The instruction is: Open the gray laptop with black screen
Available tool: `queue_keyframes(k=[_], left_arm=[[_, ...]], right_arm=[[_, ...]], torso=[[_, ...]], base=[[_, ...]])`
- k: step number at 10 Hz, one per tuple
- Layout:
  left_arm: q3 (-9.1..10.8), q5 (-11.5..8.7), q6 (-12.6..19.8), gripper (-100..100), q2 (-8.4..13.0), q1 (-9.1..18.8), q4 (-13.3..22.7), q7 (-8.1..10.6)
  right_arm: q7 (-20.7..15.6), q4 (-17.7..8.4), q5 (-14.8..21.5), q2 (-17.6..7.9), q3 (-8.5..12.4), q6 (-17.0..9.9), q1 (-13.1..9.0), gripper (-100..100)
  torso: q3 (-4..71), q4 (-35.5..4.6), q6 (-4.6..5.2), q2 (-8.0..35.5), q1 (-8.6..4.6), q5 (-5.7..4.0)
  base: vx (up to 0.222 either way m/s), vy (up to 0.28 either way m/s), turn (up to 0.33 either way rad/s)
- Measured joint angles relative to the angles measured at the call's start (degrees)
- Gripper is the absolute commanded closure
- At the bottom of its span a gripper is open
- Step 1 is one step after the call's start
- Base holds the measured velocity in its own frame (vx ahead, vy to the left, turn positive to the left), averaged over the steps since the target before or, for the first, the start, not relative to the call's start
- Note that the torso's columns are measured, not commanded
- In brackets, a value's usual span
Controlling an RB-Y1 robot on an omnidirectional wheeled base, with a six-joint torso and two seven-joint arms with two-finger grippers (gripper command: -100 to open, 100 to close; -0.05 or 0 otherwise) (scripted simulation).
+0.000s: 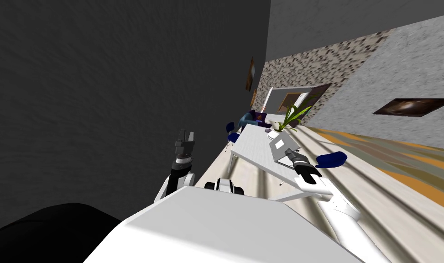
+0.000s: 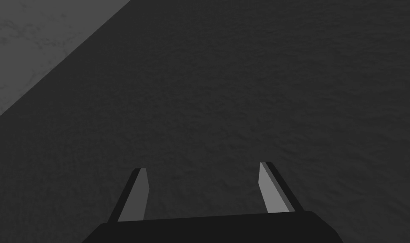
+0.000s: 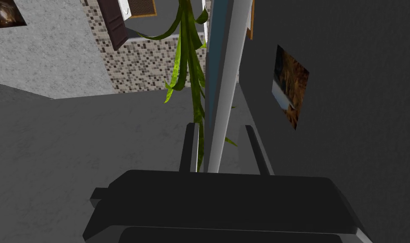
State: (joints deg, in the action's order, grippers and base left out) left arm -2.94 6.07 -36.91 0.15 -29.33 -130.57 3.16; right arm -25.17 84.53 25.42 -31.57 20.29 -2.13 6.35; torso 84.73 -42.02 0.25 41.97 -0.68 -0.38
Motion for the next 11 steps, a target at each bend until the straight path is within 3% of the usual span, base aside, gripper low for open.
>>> queue_keyframes(k=[4,11], left_arm=[[0.0,0.0,0.0,0,0.0,0.0,0.0,0.0],[0.0,0.0,0.0,0,0.0,0.0,0.0,0.0]], right_arm=[[2.69,-2.66,-2.41,3.53,0.98,3.14,-2.11,100],[5.4,-6.09,-5.56,8.13,2.12,8.74,-2.96,100]], torso=[[0.01,0.16,-0.11,-0.04,0.01,-0.16],[0.11,0.2,-0.58,-0.21,0.61,-0.04]], base=[[-0.02,-0.072,-0.044],[0.008,-0.062,-0.05]])
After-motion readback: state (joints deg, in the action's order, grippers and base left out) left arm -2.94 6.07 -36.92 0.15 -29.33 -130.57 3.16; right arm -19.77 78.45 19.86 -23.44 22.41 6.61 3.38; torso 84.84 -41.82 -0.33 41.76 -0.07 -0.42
